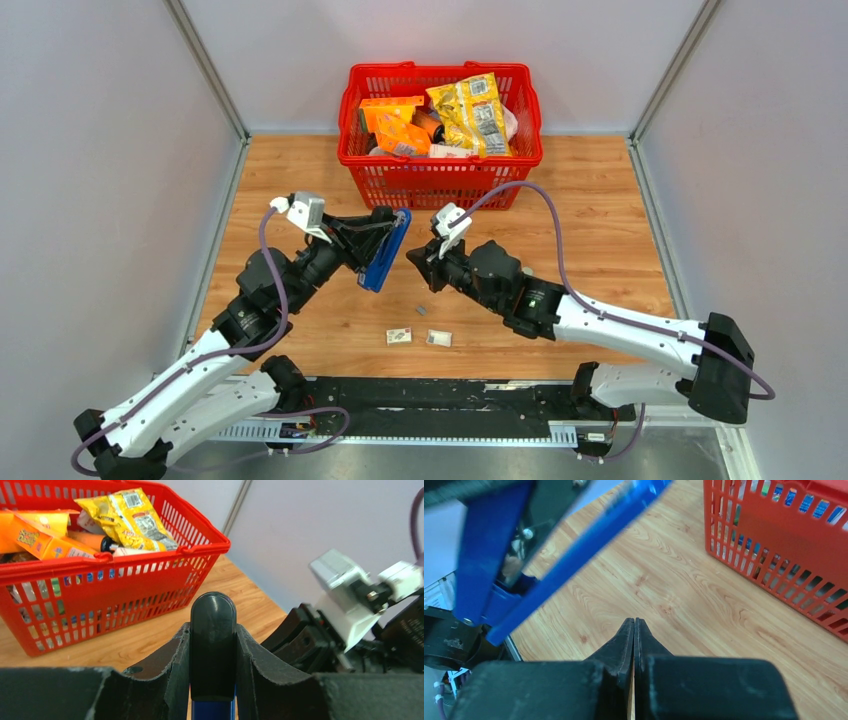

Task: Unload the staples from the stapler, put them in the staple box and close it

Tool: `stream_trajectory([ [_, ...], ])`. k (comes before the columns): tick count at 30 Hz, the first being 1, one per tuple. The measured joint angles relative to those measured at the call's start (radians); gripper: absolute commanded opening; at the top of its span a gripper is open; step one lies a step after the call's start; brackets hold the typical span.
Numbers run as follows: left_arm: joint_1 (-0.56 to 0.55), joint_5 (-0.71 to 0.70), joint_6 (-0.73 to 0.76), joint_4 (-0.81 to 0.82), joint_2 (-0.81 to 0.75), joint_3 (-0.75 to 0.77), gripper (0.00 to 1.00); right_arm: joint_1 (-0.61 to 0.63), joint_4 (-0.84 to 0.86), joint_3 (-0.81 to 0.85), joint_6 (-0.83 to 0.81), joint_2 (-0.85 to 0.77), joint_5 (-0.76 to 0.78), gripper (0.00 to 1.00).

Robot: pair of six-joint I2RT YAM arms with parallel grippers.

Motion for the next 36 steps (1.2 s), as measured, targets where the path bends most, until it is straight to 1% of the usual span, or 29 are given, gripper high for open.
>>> stream_trajectory([
  [5,0.0,0.015,-0.004,-0.022,0.005,-0.011,0.0,0.0,-0.026,0.025,-0.022,-0.018,-0.002,0.0],
  [11,0.0,0.026,0.009,-0.054,0.025,-0.011,0.0,0.0,-0.146,0.041,-0.04,-0.073,0.039,0.0],
  [20,0.0,0.011,0.07,-0.136,0.182,0.035,0.0,0.0,-0.366,0.041,-0.032,-0.264,0.172,0.0],
  [27,0.0,-0.112,0.122,-0.215,0.287,0.037,0.0,0.0,-0.47,0.018,-0.007,-0.395,0.227,0.0],
  [31,0.0,-0.205,0.131,-0.242,0.348,0.037,0.0,0.0,-0.51,-0.014,0.018,-0.414,0.234,0.0],
  [36,0.007,-0.32,0.137,-0.247,0.465,0.035,0.0,0.0,-0.529,-0.057,0.056,-0.413,0.215,0.0],
])
